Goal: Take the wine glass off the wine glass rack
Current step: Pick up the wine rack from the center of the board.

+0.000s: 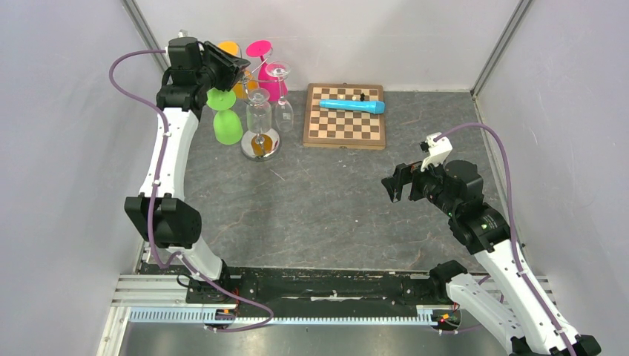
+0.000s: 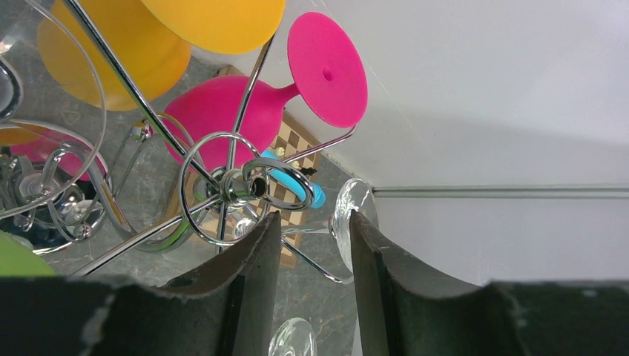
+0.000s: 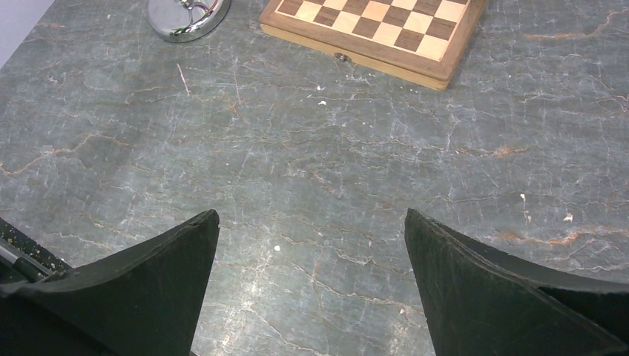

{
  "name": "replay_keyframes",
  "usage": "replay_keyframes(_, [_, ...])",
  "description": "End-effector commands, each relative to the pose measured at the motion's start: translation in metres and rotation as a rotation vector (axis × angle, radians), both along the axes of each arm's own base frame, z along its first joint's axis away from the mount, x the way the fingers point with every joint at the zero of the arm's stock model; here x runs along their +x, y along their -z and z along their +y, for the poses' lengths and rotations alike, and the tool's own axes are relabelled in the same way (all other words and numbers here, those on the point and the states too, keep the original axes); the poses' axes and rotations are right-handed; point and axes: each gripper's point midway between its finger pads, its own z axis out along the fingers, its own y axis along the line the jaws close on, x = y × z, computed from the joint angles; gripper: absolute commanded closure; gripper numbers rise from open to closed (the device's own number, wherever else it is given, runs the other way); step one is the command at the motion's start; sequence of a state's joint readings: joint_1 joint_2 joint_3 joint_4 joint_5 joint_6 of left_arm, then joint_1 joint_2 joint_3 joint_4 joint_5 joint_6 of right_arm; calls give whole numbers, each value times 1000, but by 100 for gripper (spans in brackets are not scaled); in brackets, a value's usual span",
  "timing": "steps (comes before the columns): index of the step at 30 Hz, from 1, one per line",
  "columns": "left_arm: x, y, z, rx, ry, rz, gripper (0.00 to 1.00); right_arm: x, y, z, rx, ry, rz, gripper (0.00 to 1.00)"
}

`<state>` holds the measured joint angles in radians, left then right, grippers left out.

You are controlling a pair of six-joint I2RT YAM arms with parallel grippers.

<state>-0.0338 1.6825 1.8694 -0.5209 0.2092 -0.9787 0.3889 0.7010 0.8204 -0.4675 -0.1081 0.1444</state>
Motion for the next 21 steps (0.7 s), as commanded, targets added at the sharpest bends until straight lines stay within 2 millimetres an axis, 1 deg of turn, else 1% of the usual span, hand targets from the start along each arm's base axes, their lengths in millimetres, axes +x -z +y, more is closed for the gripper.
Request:
replay_keyframes(1, [8,-27,7,10,-28,-89,55,2,-10,2,8,-10,-48,2])
replay_keyframes(16, [7,-36,18,52,-58,-113,60,2,-10,1,8,-7,-51,2])
replay_keyframes(21, [9,-36,16,46,-56,-113,61,2,-10,1,8,-6,-52,2])
